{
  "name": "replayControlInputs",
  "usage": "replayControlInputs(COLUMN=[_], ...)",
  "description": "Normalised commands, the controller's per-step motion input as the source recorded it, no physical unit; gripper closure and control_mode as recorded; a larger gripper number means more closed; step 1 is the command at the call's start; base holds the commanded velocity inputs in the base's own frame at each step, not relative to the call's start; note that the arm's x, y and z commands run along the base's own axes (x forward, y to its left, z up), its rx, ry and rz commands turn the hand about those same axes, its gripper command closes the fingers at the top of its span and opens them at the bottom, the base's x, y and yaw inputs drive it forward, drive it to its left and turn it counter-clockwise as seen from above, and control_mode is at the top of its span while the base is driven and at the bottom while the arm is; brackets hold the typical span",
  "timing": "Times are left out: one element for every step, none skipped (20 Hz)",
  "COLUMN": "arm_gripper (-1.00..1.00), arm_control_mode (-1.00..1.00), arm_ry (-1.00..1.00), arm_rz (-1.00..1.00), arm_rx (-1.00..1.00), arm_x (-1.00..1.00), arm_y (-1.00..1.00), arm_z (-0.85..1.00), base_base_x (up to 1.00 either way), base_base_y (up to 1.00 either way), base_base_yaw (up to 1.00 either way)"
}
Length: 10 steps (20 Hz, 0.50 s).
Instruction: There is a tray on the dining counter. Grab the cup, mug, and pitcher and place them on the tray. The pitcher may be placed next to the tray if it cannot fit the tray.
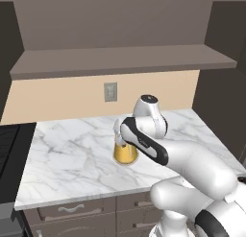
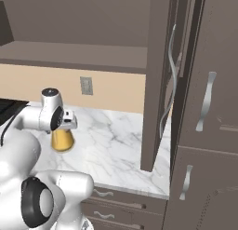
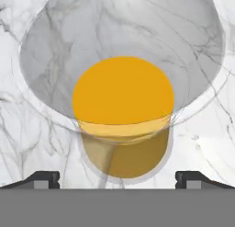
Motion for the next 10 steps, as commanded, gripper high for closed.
replayControlInputs(arm_gripper=[-1.0, -1.0, -1.0, -1.0, -1.0, -1.0, -1.0, -1.0, -1.0, -1.0], arm_control_mode=[-1.0, -1.0, -1.0, -1.0, -1.0, -1.0, -1.0, -1.0, -1.0, -1.0], arm_ry=[0.0, 0.0, 0.0, 0.0, 0.0, 0.0, 0.0, 0.0, 0.0, 0.0], arm_rz=[-0.02, -0.02, -0.02, -0.02, -0.02, -0.03, -0.03, -0.02, -0.02, -0.02], arm_rx=[0.0, 0.0, 0.0, 0.0, 0.0, 0.01, 0.0, 0.0, 0.0, 0.0], arm_x=[-0.28, -0.29, -0.3, -0.29, -0.28, -0.3, -0.29, -0.24, -0.19, -0.18], arm_y=[0.0, 0.0, 0.0, 0.0, 0.0, 0.0, 0.0, 0.0, 0.0, 0.01], arm_z=[0.0, 0.0, 0.0, 0.0, 0.0, 0.0, 0.0, 0.0, 0.0, 0.0], base_base_x=[0.0, 0.0, 0.0, 0.0, 0.0, 0.0, 0.0, 0.0, 0.0, 0.0], base_base_y=[0.0, 0.0, 0.0, 0.0, 0.0, 0.0, 0.0, 0.0, 0.0, 0.0], base_base_yaw=[0.0, 0.0, 0.0, 0.0, 0.0, 0.0, 0.0, 0.0, 0.0, 0.0])
